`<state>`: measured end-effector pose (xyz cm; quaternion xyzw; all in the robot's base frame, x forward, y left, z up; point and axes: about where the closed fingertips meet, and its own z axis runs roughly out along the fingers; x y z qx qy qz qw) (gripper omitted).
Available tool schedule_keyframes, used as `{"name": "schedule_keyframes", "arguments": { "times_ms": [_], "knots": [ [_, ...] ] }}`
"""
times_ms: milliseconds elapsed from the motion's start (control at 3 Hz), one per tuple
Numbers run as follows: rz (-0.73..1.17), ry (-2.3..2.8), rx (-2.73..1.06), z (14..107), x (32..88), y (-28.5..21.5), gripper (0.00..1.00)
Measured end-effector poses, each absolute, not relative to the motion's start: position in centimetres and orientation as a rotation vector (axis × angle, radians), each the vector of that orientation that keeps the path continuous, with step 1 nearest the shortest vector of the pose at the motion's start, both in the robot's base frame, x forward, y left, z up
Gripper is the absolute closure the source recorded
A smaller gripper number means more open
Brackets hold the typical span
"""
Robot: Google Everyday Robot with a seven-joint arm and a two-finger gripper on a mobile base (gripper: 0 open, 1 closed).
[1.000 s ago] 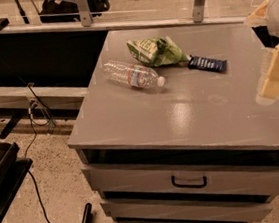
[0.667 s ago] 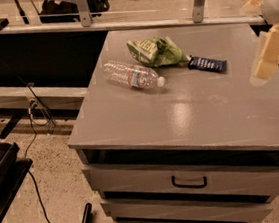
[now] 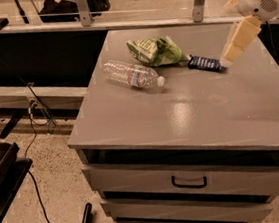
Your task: Pick rxbar blueberry
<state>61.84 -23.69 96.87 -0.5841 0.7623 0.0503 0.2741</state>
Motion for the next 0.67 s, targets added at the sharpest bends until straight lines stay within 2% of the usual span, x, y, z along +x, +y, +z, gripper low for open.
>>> {"name": "schedule_keyframes", "arguments": {
  "times_ms": [667],
  "knots": [
    [0.229,2.05,-1.406,92.0,68.7,-22.2,0.0]
  ]
}}
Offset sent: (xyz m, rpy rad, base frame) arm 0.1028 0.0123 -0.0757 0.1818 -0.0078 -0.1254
